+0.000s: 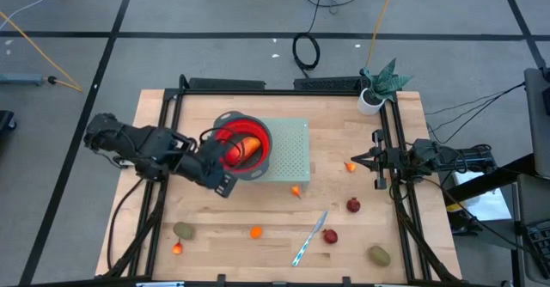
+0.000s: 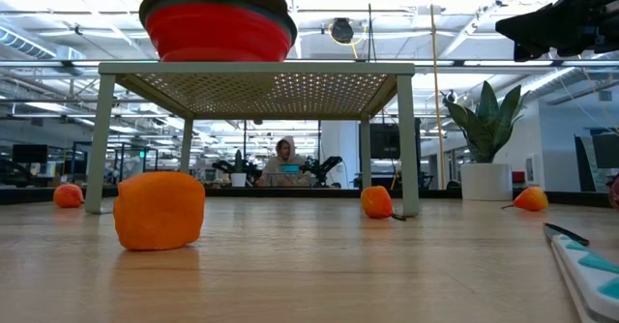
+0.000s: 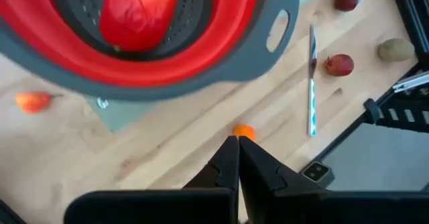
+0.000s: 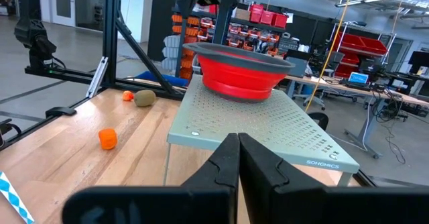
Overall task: Pick & Place Fruit
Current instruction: Put the kiwi into the red strainer bowl on the shelf
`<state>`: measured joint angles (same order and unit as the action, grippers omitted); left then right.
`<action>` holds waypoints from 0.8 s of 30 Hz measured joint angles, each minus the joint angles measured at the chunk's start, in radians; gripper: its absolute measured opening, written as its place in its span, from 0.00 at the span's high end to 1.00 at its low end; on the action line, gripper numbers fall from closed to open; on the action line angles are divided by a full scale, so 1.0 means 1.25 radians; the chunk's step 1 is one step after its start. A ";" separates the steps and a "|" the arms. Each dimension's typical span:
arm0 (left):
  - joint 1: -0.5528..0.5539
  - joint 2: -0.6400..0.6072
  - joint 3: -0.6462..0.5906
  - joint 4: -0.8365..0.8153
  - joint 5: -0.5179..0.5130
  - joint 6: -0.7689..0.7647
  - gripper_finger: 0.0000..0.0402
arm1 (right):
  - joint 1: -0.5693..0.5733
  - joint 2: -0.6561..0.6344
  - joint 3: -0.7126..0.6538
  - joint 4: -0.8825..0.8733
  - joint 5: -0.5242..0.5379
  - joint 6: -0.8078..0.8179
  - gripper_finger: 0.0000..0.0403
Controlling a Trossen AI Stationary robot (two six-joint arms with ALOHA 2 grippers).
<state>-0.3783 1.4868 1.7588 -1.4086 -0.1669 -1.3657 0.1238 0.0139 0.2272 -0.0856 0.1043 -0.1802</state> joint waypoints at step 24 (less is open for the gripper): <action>-0.251 0.119 0.001 -0.084 0.078 -0.562 1.00 | 0.000 0.000 0.000 0.000 0.000 0.000 1.00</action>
<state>-0.6922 1.6354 1.7599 -1.5138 -0.0690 -2.0679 0.1240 0.0139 0.2272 -0.0860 0.1043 -0.1802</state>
